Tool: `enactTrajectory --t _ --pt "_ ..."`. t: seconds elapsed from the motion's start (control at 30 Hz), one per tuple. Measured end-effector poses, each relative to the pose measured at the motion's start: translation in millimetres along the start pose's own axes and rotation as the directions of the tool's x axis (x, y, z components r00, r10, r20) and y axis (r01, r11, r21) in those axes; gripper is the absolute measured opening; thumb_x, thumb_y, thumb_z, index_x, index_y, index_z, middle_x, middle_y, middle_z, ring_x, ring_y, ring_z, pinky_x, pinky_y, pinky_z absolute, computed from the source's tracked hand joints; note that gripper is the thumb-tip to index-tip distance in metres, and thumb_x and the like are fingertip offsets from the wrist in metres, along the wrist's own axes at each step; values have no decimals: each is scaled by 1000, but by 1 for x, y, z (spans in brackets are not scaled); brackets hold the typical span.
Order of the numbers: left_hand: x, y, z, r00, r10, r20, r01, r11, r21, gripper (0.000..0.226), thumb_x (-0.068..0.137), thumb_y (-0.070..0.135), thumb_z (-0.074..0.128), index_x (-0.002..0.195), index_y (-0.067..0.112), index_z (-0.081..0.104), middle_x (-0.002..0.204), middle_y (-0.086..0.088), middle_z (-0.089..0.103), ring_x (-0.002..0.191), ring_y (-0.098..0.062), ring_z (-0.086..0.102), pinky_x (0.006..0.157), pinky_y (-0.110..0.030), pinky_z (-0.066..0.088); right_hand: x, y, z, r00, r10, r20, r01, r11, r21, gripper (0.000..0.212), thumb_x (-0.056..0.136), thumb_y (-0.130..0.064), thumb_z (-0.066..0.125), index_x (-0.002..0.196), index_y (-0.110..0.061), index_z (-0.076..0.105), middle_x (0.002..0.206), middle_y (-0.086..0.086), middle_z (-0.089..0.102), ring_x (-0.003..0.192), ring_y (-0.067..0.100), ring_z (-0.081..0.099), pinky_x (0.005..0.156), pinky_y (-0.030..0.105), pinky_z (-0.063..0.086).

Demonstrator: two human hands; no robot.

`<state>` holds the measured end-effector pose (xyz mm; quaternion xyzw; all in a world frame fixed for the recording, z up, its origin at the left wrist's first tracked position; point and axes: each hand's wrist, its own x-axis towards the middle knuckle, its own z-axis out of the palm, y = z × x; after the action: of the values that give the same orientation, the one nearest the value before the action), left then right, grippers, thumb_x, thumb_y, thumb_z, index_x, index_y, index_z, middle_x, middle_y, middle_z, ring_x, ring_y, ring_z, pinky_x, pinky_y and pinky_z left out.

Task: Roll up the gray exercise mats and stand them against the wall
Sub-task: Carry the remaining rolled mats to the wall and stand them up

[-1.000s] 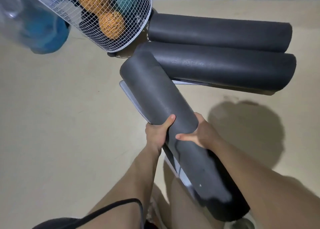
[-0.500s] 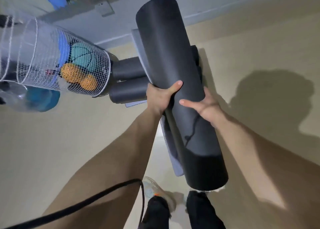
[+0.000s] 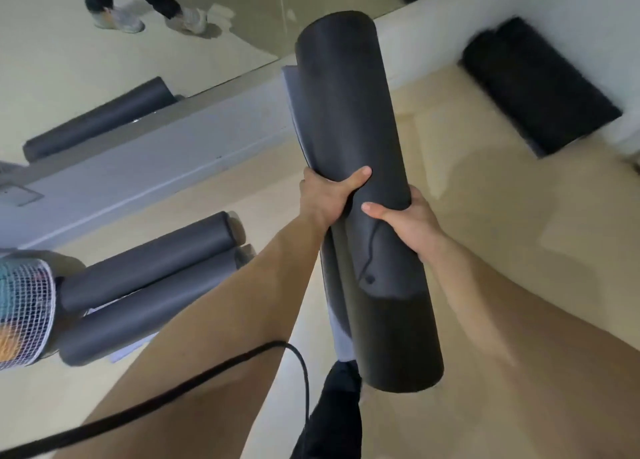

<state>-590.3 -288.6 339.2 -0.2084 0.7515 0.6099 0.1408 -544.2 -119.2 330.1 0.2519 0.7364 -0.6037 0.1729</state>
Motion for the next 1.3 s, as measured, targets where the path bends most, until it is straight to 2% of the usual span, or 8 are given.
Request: enactTrajectory --t 0.2,0.33,0.5,0.6,0.9,1.0,1.17,1.3 --pt "71 71 174 991 -13 130 7 999 44 122 43 78 83 139 11 46 138 -1 59 124 -23 60 104 -43 53 106 -21 -155 995 13 -103 -12 1000 13 108 42 -63 93 139 -33 55 123 -18 69 111 8 67 102 38 54" --pt "114 96 291 988 -15 155 5 998 69 120 45 79 84 138 12 48 136 -1 62 121 -23 62 102 -44 55 176 -12 -256 992 18 -123 -18 1000 7 107 41 -69 95 136 -34 58 122 -18 70 111 9 67 100 40 55" --pt "171 114 418 990 -57 129 49 996 69 128 37 87 84 138 14 51 133 1 64 119 -23 65 101 -44 56 265 -8 -365 992 69 -108 -75 995 -59 108 49 -66 89 143 -32 49 127 -13 64 114 16 63 101 44 54" --pt "207 118 480 992 -78 103 74 996 45 126 42 83 83 141 13 47 136 0 62 121 -24 62 103 -45 54 326 -5 -412 994 70 -81 -78 992 -96 109 48 -67 88 144 -32 48 128 -12 63 116 17 62 103 46 52" --pt "369 83 603 974 -226 28 227 973 -44 95 66 61 90 137 13 48 134 0 61 122 -23 61 105 -43 52 526 8 -473 989 149 -6 -147 966 -212 103 49 -64 91 140 -31 54 123 -14 67 113 12 64 101 42 54" --pt "426 65 636 966 -257 13 257 964 -66 88 69 56 90 136 15 50 131 3 62 118 -19 61 100 -34 51 596 25 -481 983 184 2 -180 963 -203 97 49 -61 94 134 -34 58 116 -16 70 107 9 67 98 40 55" --pt "514 20 684 956 -290 -33 288 956 -60 88 68 58 90 134 17 50 130 5 63 118 -19 62 102 -38 53 703 68 -482 978 205 41 -191 956 -223 99 47 -60 93 135 -34 57 119 -13 69 109 12 67 95 39 56" --pt "577 -12 724 954 -299 -34 296 953 -73 88 71 49 91 138 15 46 130 5 59 117 -16 59 98 -31 50 784 93 -489 976 207 63 -178 934 -310 96 53 -58 93 138 -35 55 126 -9 66 115 17 63 102 45 54"
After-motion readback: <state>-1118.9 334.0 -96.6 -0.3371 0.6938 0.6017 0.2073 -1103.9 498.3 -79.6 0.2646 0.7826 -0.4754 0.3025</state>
